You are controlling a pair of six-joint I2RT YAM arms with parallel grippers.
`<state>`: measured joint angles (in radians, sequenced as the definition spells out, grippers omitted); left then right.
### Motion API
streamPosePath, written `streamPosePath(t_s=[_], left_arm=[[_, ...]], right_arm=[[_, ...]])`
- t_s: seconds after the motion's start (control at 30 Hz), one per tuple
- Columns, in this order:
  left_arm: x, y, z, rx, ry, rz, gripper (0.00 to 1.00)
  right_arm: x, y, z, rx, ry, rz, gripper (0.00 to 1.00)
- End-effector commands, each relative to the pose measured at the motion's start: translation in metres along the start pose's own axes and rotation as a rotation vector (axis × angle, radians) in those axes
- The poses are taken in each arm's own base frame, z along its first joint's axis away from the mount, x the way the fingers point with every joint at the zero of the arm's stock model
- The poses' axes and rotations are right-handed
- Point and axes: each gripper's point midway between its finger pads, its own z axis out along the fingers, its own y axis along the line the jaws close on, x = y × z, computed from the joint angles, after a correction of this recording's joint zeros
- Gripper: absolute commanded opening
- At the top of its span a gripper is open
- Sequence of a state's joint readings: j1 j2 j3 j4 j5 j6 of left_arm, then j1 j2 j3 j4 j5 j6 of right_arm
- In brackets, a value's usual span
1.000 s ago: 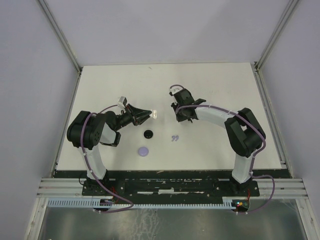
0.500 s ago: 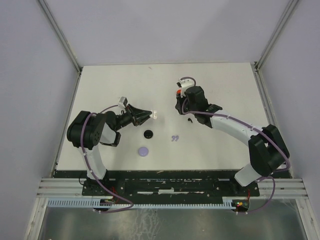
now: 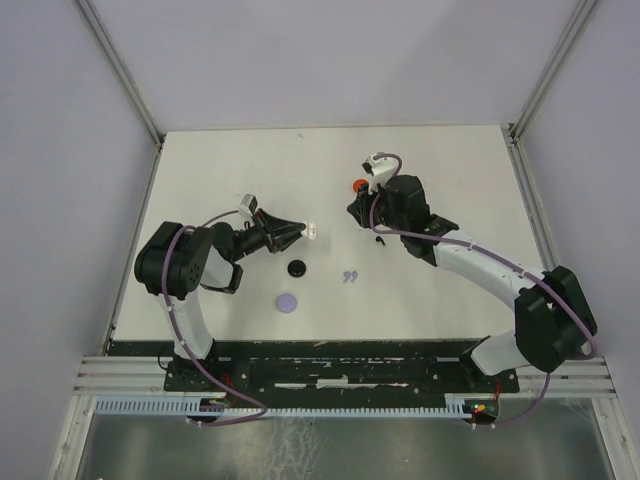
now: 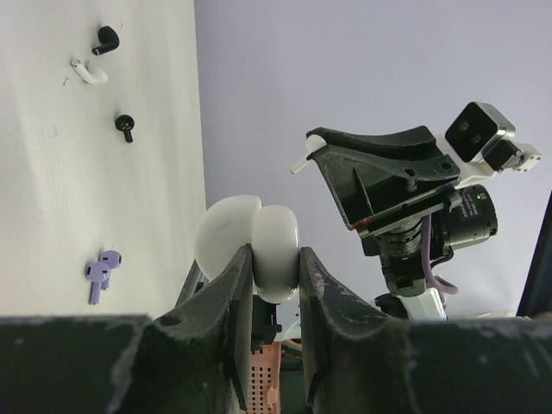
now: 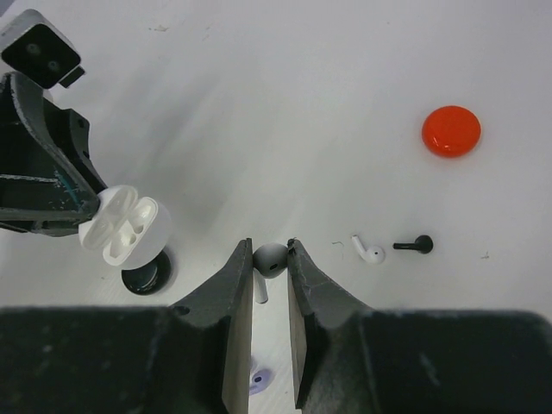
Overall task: Insert the wireless bluetooth earbuds into the charging case
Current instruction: Place the earbud in the charging case.
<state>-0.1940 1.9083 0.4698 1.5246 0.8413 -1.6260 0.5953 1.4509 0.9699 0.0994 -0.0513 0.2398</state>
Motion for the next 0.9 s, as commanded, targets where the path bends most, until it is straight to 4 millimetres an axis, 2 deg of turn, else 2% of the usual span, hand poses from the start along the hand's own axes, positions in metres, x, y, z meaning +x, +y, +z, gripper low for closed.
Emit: streamPosePath(t_s=[0.0,0.63,0.87], left_arm=[[0.011,-0.047,-0.002,0.164,0.038,0.156,0.03],[0.015,-0.051,0.000,0.174,0.059,0.162,0.03],[0.021,-0.055,0.003,0.182,0.088,0.160,0.03]], right_arm=[[-0.038,0.016,-0.013,-0.084,-0.132,0.007,0.07],[-0.052,0.026,-0.017,-0.163,-0.186,0.019,0.07],[-0.063,0.039,-0.021,-0.255,-0.352,-0.018,0.03]])
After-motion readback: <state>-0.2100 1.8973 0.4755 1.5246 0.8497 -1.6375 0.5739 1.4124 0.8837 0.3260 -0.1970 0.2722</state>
